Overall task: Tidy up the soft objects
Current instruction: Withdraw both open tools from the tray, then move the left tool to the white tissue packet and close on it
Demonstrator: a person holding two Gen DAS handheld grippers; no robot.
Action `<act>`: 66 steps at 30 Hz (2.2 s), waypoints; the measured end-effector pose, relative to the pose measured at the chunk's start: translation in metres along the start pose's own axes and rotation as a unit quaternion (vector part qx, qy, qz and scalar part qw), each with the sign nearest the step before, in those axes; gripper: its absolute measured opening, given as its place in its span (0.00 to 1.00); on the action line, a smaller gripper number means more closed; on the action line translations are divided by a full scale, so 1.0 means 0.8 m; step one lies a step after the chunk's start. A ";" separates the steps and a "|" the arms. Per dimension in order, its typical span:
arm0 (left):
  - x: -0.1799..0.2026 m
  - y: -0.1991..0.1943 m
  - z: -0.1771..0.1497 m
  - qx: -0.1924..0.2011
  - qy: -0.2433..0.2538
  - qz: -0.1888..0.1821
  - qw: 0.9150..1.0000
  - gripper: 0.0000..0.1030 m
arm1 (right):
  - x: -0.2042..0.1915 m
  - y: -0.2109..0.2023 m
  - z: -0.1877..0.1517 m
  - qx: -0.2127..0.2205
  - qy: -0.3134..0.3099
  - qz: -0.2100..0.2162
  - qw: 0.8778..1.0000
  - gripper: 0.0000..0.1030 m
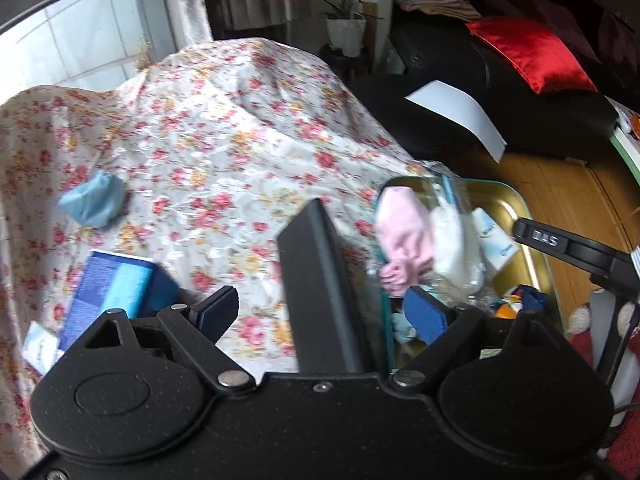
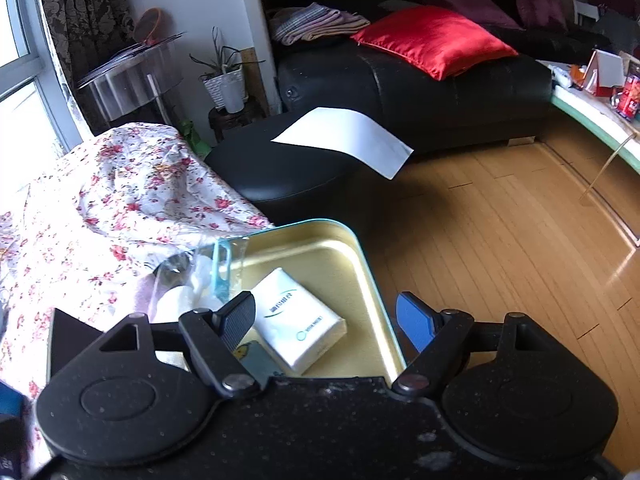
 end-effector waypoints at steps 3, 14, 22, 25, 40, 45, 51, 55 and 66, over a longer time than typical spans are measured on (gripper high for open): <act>-0.036 -0.012 -0.005 0.005 -0.017 0.016 1.000 0.88 | 0.001 -0.004 -0.002 0.012 -0.007 -0.006 1.000 0.76; -0.188 -0.051 -0.048 0.013 -0.085 0.086 0.993 0.88 | 0.005 -0.020 -0.016 0.071 -0.007 -0.002 0.997 0.81; -0.300 -0.067 -0.075 0.012 -0.113 0.144 0.983 0.88 | 0.009 -0.030 -0.025 0.095 0.006 -0.007 0.995 0.81; -0.335 -0.064 -0.077 0.013 -0.119 0.160 0.980 0.89 | 0.014 -0.036 -0.030 0.098 0.013 -0.009 0.995 0.81; -0.384 -0.007 -0.084 -0.032 -0.077 0.143 0.986 0.90 | 0.031 -0.040 -0.052 0.088 -0.001 -0.080 0.993 0.81; -0.382 0.008 -0.092 -0.045 -0.054 0.122 0.990 0.90 | 0.030 -0.056 -0.063 0.090 -0.006 -0.086 0.992 0.82; -0.382 0.025 -0.091 -0.057 -0.080 0.082 0.992 0.90 | 0.030 -0.075 -0.073 0.096 -0.006 -0.088 0.991 0.83; -0.373 0.032 -0.081 -0.052 -0.047 0.083 0.994 0.90 | 0.035 -0.075 -0.076 0.089 0.002 -0.094 0.992 0.83; -0.374 0.044 -0.091 -0.080 0.028 0.081 0.993 0.90 | 0.042 -0.069 -0.083 0.073 0.013 -0.107 0.991 0.83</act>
Point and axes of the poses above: each gripper's, at about its wrist camera, not at the fingertips, and y roughly the way its jaws point, x to its right, z to its top, the point moved 10 cm from there along y, roughly the way its jaws point, and after that the axes turned 1 degree about y, right-handed, at the moved point
